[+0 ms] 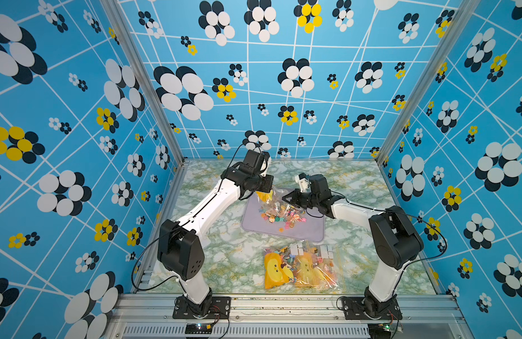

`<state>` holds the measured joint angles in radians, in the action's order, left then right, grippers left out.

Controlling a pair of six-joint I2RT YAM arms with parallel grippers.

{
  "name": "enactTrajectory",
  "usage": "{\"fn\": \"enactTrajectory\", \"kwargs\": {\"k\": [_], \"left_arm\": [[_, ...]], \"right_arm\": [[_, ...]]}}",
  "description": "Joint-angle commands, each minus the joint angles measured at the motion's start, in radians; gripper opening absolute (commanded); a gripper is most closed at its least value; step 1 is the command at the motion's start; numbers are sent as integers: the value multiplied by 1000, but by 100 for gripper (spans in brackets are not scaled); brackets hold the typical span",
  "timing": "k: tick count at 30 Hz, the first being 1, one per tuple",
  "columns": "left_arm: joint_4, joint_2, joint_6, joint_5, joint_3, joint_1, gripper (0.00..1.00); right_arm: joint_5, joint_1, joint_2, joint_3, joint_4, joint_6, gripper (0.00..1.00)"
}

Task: Pour candies out of the ziploc bag
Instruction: 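Pour the candies out of the ziploc bag onto the tray, then place the ziploc bag at the center of the board.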

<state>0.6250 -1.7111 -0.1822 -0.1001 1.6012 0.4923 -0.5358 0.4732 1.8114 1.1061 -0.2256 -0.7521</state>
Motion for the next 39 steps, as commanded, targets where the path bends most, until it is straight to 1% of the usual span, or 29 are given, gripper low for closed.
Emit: {"fn": "enactTrajectory", "kwargs": {"k": [1, 8, 9, 10, 11, 12, 14, 17, 20, 24, 26, 27, 29, 30, 31, 34, 37, 39], "left_arm": [[-2, 50, 16, 17, 4, -4, 0], [-84, 144, -26, -26, -55, -46, 0], [-93, 155, -33, -38, -65, -58, 2], [-100, 166, -39, -51, -73, -69, 8], [-113, 180, -47, -65, -84, -79, 20], [-129, 193, -55, -82, -99, -90, 27], [-159, 216, -74, -108, -127, -110, 30], [-181, 235, -92, -139, -154, -128, 26], [-181, 237, -95, -146, -164, -134, 26], [-187, 244, -101, -149, -175, -137, 32], [-194, 251, -104, -149, -183, -140, 36], [-197, 254, -106, -150, -187, -142, 42], [-203, 260, -110, -150, -197, -147, 56], [-206, 263, -112, -150, -202, -147, 60], [-206, 264, -114, -150, -207, -149, 62], [-215, 271, -123, -151, -227, -156, 65], [-227, 280, -132, -154, -250, -164, 66], [-236, 288, -138, -160, -265, -170, 66]], "right_arm": [[-21, 10, -65, -13, -40, -6, 6], [-17, 10, -108, -42, -40, 8, 6], [-16, 10, -114, -45, -38, 11, 6], [-13, 9, -119, -49, -38, 13, 6], [-10, 10, -124, -51, -38, 14, 6], [-8, 10, -129, -54, -38, 15, 6], [-6, 10, -136, -49, -37, 17, 6], [-6, 10, -137, -39, -34, 17, 6], [-6, 10, -132, -33, -32, 16, 6], [-6, 10, -119, -34, -31, 17, 6], [-6, 10, -115, -36, -32, 15, 6], [-6, 10, -114, -38, -33, 13, 6], [-5, 12, -116, -41, -35, 8, 6], [-3, 13, -118, -41, -36, 7, 6], [1, 15, -120, -42, -36, 5, 6], [41, 25, -148, -61, -51, -9, 5], [105, 33, -217, -83, -47, -19, 4], [237, 48, -295, -75, 38, 13, 3]]}}
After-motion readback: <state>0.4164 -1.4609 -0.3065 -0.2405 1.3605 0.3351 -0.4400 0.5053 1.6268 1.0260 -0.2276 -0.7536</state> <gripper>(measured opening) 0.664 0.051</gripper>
